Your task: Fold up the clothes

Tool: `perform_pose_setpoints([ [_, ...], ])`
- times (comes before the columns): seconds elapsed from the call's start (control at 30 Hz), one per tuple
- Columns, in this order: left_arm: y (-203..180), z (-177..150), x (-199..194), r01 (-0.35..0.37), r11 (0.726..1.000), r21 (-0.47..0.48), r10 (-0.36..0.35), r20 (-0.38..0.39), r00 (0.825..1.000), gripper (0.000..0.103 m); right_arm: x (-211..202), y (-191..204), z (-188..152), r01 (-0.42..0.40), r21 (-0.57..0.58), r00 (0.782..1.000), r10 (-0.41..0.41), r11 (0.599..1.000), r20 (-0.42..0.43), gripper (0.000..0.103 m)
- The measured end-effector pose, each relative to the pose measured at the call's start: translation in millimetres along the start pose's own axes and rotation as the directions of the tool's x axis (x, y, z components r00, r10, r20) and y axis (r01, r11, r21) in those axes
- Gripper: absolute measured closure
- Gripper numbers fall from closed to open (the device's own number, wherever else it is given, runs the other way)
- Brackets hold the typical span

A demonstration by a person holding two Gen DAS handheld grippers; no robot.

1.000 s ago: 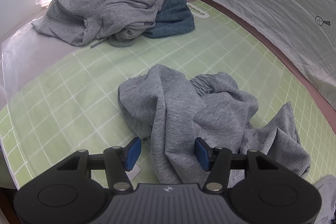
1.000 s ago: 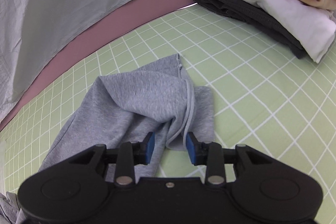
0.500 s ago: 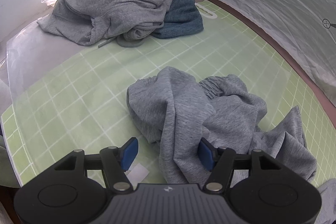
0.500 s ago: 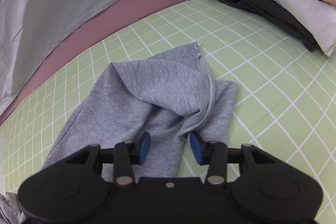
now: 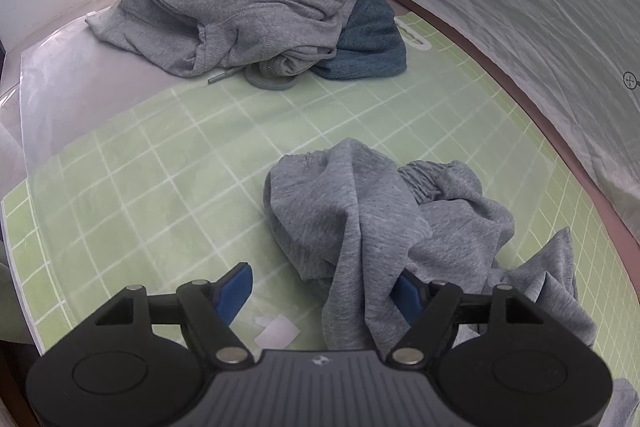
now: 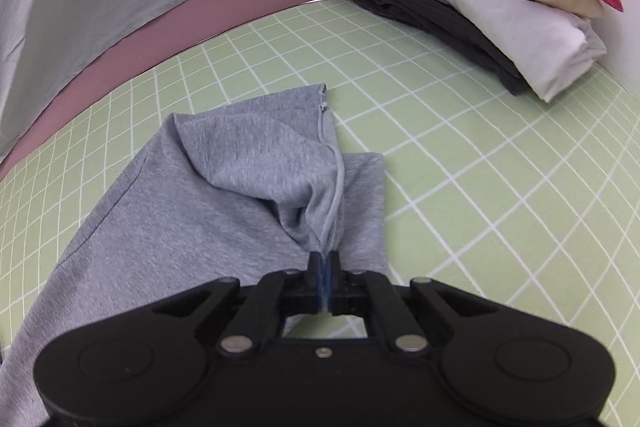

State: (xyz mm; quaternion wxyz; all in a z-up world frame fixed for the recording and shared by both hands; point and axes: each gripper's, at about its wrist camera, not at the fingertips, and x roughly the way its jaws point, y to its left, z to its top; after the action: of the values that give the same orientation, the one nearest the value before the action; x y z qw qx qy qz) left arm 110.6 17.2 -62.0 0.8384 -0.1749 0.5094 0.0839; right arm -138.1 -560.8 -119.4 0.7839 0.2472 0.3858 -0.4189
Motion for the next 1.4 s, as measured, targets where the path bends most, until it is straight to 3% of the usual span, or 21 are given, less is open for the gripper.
perform_pose_setpoints([
  [0.2, 10.0, -0.8, -4.6, 0.043, 0.999, -0.026, -0.043, 0.011, 0.999, 0.027, -34.7, -36.5, -14.2, 0.109, 0.009, 0.993, -0.109, 0.994, 0.049, 0.101],
  [0.5, 38.0, 5.5, -5.5, 0.095, 0.983, -0.159, -0.089, 0.045, 0.995, 0.027, -30.4, -54.5, -31.1, 0.116, 0.049, 0.993, -0.116, 0.992, -0.008, 0.101],
  [0.7, 55.0, 22.0, -0.5, 0.089, 0.974, -0.210, -0.076, 0.069, 0.995, 0.028, -28.1, -55.3, -37.4, 0.112, 0.079, 0.994, -0.109, 0.991, -0.031, 0.101],
  [0.83, 58.9, 33.2, 12.9, 0.116, 0.967, -0.225, -0.107, 0.052, 0.993, 0.029, -27.2, -56.0, -39.2, 0.110, 0.091, 0.993, -0.106, 0.990, -0.044, 0.101],
  [1.07, 50.9, 39.0, 50.9, 0.177, 0.959, -0.221, -0.196, -0.067, 0.978, 0.029, -25.6, -56.3, -41.1, 0.104, 0.131, 0.993, -0.096, 0.986, -0.069, 0.101],
  [1.13, 47.4, 38.4, 57.7, 0.183, 0.958, -0.221, -0.206, -0.084, 0.975, 0.035, -25.5, -54.5, -41.4, 0.108, 0.131, 0.992, -0.099, 0.986, -0.072, 0.101],
  [1.2, 42.9, 37.7, 63.6, 0.188, 0.956, -0.225, -0.216, -0.106, 0.971, 0.065, -25.7, -52.2, -41.5, 0.109, 0.129, 0.992, -0.100, 0.986, -0.074, 0.101],
  [1.27, 36.8, 34.3, 63.6, 0.164, 0.961, -0.224, -0.192, -0.108, 0.975, 0.082, -25.6, -48.3, -42.2, 0.103, 0.123, 0.993, -0.094, 0.987, -0.076, 0.101],
  [1.4, 15.8, 24.5, 52.3, 0.167, 0.973, -0.158, -0.181, -0.079, 0.980, 0.090, -26.7, -35.0, -43.0, 0.049, 0.102, 0.996, -0.041, 0.994, -0.079, 0.101],
])
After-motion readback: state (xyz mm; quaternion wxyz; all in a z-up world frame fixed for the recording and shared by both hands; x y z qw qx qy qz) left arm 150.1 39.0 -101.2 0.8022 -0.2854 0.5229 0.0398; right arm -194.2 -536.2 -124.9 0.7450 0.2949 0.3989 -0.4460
